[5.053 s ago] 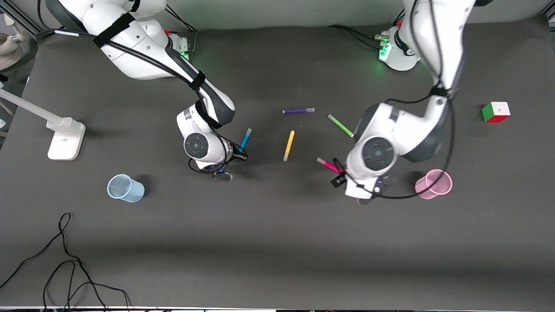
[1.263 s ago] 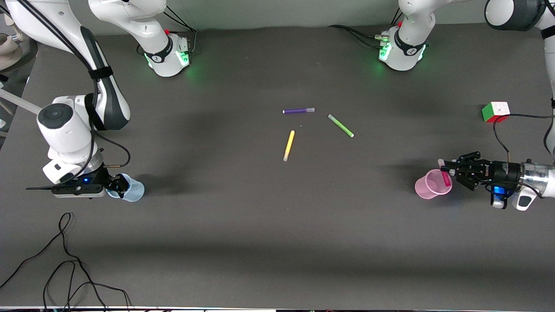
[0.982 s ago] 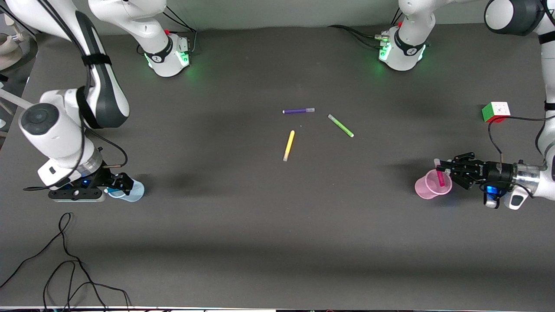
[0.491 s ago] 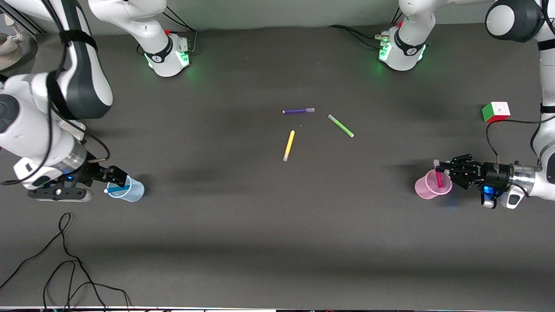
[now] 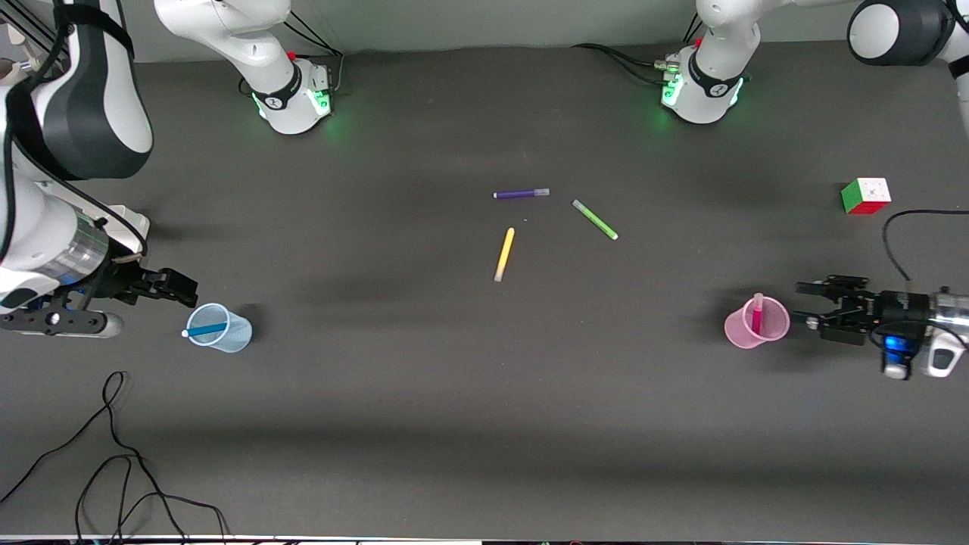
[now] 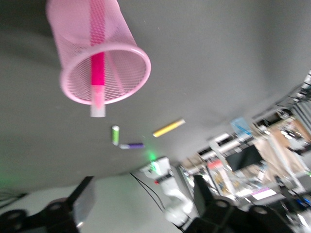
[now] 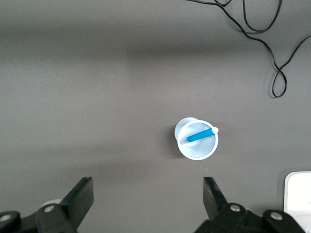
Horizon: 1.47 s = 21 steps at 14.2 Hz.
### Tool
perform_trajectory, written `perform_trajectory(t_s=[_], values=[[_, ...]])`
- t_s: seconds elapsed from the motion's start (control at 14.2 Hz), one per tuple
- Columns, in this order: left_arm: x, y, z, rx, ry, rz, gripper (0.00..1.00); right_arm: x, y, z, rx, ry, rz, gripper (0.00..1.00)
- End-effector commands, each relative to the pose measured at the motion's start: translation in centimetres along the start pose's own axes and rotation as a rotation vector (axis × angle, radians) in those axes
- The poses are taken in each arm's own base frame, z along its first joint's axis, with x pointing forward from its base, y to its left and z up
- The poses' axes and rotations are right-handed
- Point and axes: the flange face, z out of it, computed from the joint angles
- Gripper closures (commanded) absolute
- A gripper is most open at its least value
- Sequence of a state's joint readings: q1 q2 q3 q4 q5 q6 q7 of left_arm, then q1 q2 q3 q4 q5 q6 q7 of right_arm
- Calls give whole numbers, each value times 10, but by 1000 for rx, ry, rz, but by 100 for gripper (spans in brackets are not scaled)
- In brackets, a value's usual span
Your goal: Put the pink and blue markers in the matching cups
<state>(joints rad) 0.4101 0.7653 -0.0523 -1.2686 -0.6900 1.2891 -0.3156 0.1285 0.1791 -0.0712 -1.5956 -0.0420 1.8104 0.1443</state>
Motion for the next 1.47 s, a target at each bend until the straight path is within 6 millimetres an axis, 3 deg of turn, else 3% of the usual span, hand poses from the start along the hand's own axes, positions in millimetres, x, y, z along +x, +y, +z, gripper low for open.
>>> perform_trajectory(t_s=[0.0,0.14,0.35,0.56,0.77,0.91,1.19,1.4], values=[[-58,41,-22,215,168,64,0,-3,11,-16,28,9,-5,0],[-96,67,-26,360,305,100,0,-7,12,-32,34,34,0,0],[-161,105,-13,557,480,185,0,-10,12,-36,34,25,3,0],[-213,107,8,640,612,253,0,-17,14,-37,100,-21,22,0],[-263,102,46,726,717,350,0,-22,12,-40,105,-32,26,0],[-298,112,59,748,769,419,0,-23,13,-40,105,-33,34,0],[-341,137,40,750,789,491,0,-21,18,-38,102,-34,37,0],[-340,135,33,760,778,516,0,-19,18,-37,102,-31,36,0]])
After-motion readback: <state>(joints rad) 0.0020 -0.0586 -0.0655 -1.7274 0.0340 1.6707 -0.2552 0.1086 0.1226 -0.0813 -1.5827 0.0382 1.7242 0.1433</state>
